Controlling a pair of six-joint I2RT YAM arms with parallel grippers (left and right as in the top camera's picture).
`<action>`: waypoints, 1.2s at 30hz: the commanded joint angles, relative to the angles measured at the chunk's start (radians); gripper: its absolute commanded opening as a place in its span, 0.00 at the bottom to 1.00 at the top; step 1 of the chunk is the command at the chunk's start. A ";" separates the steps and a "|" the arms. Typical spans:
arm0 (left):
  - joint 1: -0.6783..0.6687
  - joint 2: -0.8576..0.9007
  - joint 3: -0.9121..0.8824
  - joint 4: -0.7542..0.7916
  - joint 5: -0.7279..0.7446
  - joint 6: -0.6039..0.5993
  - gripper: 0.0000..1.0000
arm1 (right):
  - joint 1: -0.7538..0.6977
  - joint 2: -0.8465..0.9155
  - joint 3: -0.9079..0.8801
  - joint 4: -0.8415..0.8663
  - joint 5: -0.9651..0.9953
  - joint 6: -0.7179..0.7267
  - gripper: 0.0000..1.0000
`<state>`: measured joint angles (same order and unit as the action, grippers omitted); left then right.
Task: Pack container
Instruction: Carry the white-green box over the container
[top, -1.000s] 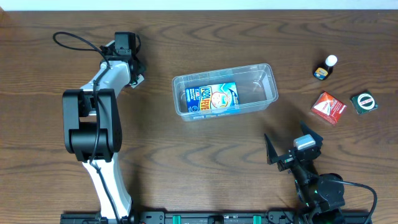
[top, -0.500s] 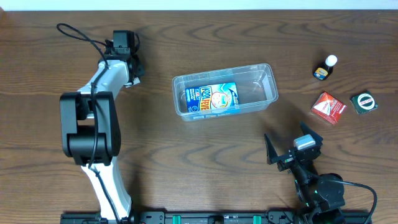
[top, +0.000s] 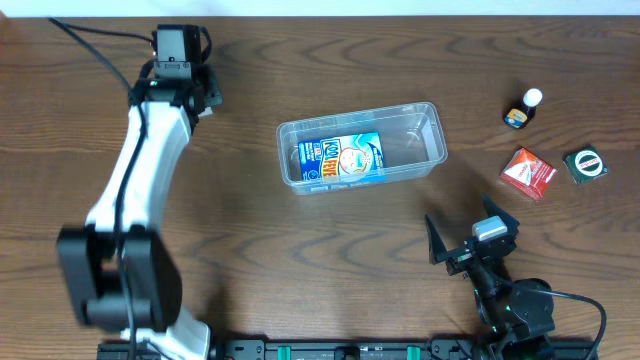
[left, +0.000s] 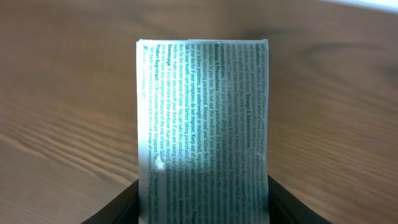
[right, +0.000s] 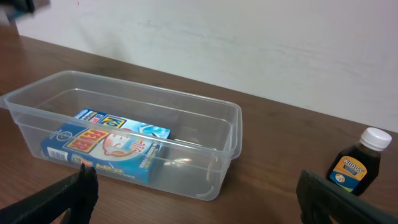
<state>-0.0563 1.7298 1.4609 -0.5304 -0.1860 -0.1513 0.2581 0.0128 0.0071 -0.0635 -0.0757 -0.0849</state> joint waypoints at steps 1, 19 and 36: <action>-0.069 -0.105 0.002 -0.032 0.040 0.167 0.52 | -0.011 -0.005 -0.002 -0.004 -0.006 -0.010 0.99; -0.439 -0.163 0.000 -0.165 0.359 0.657 0.52 | -0.011 -0.005 -0.002 -0.004 -0.007 -0.009 0.99; -0.466 0.069 0.000 -0.162 0.358 0.833 0.53 | -0.011 -0.005 -0.002 -0.004 -0.007 -0.009 0.99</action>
<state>-0.5255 1.7760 1.4609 -0.6922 0.1585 0.6273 0.2581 0.0128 0.0074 -0.0635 -0.0757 -0.0845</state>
